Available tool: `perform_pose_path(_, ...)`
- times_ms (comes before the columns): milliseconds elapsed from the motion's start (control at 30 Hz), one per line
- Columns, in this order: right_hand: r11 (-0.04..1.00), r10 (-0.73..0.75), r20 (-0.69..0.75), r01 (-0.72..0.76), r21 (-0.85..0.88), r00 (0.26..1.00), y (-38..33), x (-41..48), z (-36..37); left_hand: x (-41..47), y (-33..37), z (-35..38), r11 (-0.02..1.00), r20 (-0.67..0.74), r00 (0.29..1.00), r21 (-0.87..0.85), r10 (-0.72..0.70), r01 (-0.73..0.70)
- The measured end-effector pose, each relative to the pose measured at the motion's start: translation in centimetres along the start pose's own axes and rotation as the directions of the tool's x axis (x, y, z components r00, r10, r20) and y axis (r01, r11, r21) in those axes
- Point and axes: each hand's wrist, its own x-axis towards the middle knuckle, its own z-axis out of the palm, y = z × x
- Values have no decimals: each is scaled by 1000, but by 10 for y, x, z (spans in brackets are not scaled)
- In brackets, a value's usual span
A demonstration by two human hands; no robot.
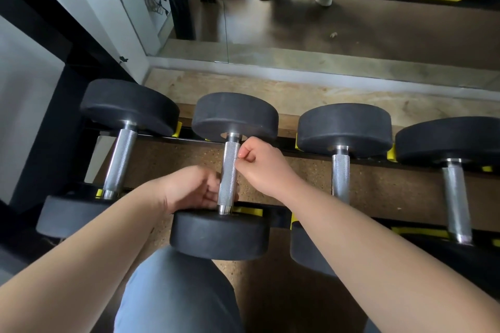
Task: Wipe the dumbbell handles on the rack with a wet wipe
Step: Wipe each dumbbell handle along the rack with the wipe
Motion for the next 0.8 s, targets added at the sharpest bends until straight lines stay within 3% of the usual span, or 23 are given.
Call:
perform_pose_path(100, 1000, 14, 4, -15, 5, 1000, -1, 0, -1, 3, 8, -3, 999, 31, 1000, -39, -2, 3)
perform_pose_path(233, 1000, 29, -2, -29, -8, 1000, -2, 1, -4, 14, 17, 4, 967, -24, 993, -226, 115, -117)
perform_pose_path(300, 999, 40, -9, -40, -10, 999, -3, 2, -5, 22, 12, 5, 948, -66, 978, -242, 198, -209)
perform_pose_path(367, 999, 51, -2, -51, -11, 999, -4, 2, -5, 22, 7, 0, 960, -53, 970, -143, 235, -241)
perform_pose_path(533, 997, 62, 16, -62, -36, 998, -3, 0, -6, 15, 1, -14, 970, 48, 984, 167, 170, -175)
perform_pose_path(667, 996, 70, 55, -67, -60, 996, -2, -1, -6, 5, -4, -10, 853, 59, 995, 512, 80, -99)
perform_pose_path(733, 995, 74, 60, -70, -66, 995, -2, -1, -7, 4, 0, -9, 828, 23, 992, 549, 126, -118)
perform_pose_path(800, 996, 75, 56, -72, -60, 996, -3, 0, -7, 11, 5, -7, 870, -67, 965, 451, 253, -197)
